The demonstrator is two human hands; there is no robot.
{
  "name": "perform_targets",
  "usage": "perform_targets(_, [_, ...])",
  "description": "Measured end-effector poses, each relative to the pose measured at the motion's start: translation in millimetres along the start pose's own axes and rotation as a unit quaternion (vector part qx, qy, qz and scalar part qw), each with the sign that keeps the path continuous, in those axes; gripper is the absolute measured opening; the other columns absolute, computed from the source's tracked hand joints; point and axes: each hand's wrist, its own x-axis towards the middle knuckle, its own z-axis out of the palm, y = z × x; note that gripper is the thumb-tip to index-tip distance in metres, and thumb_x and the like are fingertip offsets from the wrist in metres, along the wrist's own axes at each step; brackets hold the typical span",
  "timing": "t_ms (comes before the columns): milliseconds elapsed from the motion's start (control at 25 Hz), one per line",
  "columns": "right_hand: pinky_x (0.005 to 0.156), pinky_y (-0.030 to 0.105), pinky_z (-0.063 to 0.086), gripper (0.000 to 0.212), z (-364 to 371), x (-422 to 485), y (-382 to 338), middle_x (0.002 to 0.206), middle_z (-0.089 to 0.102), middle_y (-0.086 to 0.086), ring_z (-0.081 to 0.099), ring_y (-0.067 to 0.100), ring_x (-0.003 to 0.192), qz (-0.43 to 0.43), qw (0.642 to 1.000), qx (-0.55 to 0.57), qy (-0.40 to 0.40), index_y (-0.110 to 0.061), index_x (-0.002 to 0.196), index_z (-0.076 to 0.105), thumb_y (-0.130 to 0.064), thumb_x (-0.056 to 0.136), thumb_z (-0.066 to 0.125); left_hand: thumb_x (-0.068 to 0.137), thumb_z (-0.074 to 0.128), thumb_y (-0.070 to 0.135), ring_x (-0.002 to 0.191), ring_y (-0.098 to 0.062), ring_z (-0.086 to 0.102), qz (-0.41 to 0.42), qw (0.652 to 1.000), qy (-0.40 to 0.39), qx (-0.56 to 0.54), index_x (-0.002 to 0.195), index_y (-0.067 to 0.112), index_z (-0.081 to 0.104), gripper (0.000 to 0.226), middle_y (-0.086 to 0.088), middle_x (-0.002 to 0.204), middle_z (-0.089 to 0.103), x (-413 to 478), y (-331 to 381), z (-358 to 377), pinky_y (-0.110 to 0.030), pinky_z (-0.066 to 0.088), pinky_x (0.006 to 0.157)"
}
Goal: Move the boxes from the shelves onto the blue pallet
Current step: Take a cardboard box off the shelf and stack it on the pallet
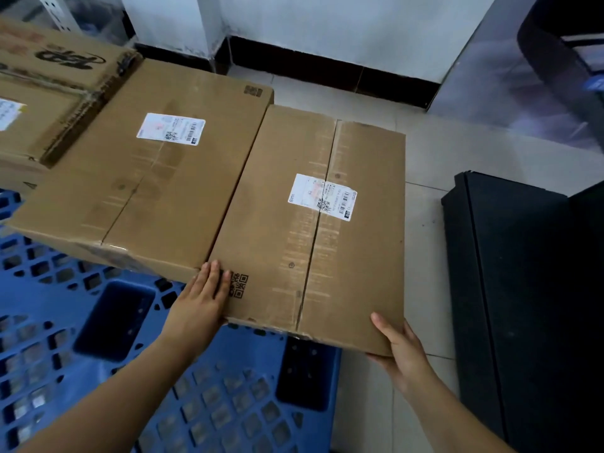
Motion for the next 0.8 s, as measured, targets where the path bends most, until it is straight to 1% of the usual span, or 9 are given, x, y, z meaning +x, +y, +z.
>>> perform_targets(160, [0.097,0.049,0.047,0.05,-2.9,-6.0,10.2,0.114,0.066,-0.002,0.061,0.021,0.106,-0.023,1.0,0.011,-0.006,-0.024,0.126,0.055,-0.015,0.079,0.07,0.045,0.094,0.026,0.133,-0.035,0.038,0.003,0.995,0.048,-0.086,0.131,-0.001,0.05,0.101,-0.027,0.137,0.048,-14.8,-1.7,15.7,-0.041,0.059,0.064])
perform_targets(240, [0.099,0.051,0.046,0.053,-4.0,-4.3,11.2,0.117,0.066,-0.002,0.06,0.022,0.109,-0.033,0.999,0.008,-0.013,-0.025,0.125,0.055,-0.018,0.075,0.072,0.048,0.093,0.024,0.144,-0.027,0.013,0.023,0.993,0.085,-0.077,0.133,-0.002,0.045,0.1,-0.026,0.139,0.047,-11.1,-1.9,16.6,-0.042,0.052,0.089])
perform_targets(280, [0.098,0.052,0.046,0.059,-3.7,-0.9,8.8,0.117,0.066,-0.002,0.06,0.022,0.11,-0.032,0.999,0.005,-0.013,-0.025,0.127,0.054,-0.022,0.071,0.074,0.049,0.093,0.024,0.146,-0.025,0.007,0.04,0.993,0.098,-0.051,0.132,-0.004,0.048,0.098,-0.027,0.137,0.048,-6.4,-3.6,15.2,-0.041,0.036,0.107])
perform_targets(360, [0.095,0.053,0.048,0.073,-1.8,6.5,2.2,0.118,0.065,-0.003,0.059,0.022,0.11,-0.033,0.999,-0.004,-0.013,-0.026,0.129,0.052,-0.029,0.061,0.078,0.046,0.093,0.025,0.14,-0.03,0.03,0.044,0.995,0.086,0.01,0.125,-0.006,0.056,0.093,-0.026,0.132,0.054,2.2,-7.8,8.5,-0.037,0.003,0.118])
perform_targets(400, [0.093,0.053,0.048,0.074,-1.1,9.3,0.1,0.119,0.064,-0.003,0.059,0.021,0.109,-0.035,0.999,-0.007,-0.015,-0.026,0.13,0.052,-0.029,0.061,0.079,0.045,0.093,0.026,0.131,-0.035,0.044,0.037,0.996,0.072,0.024,0.124,-0.005,0.058,0.092,-0.025,0.131,0.056,4.8,-9.8,7.7,-0.038,-0.002,0.117])
perform_targets(480, [0.092,0.054,0.049,0.066,0.9,14.9,-2.0,0.119,0.064,-0.003,0.059,0.021,0.109,-0.036,0.999,0.004,-0.017,-0.025,0.133,0.051,-0.024,0.072,0.075,0.049,0.092,0.029,0.125,-0.042,0.049,0.015,0.997,0.064,0.038,0.131,0.0,0.052,0.096,-0.023,0.136,0.052,8.6,-10.7,3.7,-0.042,-0.001,0.117])
perform_targets(640, [0.089,0.054,0.05,0.06,7.4,20.4,-8.2,0.122,0.063,-0.002,0.058,0.023,0.112,-0.045,0.999,0.008,-0.01,-0.024,0.133,0.052,-0.023,0.076,0.073,0.094,0.05,0.04,0.145,-0.043,0.001,-0.046,0.996,0.031,0.066,0.148,0.02,-0.011,0.084,-0.023,0.158,-0.003,18.7,-10.7,0.3,-0.048,0.0,0.117])
perform_targets(720, [0.091,0.057,0.049,0.064,7.8,23.0,-13.2,0.125,0.063,-0.001,0.057,0.024,0.113,-0.055,0.998,0.0,-0.01,-0.024,0.133,0.053,-0.026,0.073,0.073,0.096,0.044,0.041,0.145,-0.042,0.0,-0.057,0.996,0.014,0.061,0.147,0.022,-0.015,0.08,-0.026,0.157,-0.004,23.8,-8.6,-5.6,-0.047,0.002,0.118])
perform_targets(800, [0.093,0.057,0.047,0.06,7.6,24.7,-16.3,0.125,0.063,0.0,0.058,0.023,0.112,-0.053,0.999,-0.008,-0.01,-0.024,0.134,0.052,-0.024,0.078,0.072,0.086,0.065,0.035,0.141,-0.047,0.021,-0.047,0.998,0.028,0.044,0.149,0.018,0.005,0.088,-0.033,0.152,0.018,24.0,-7.7,-6.3,-0.048,0.018,0.115])
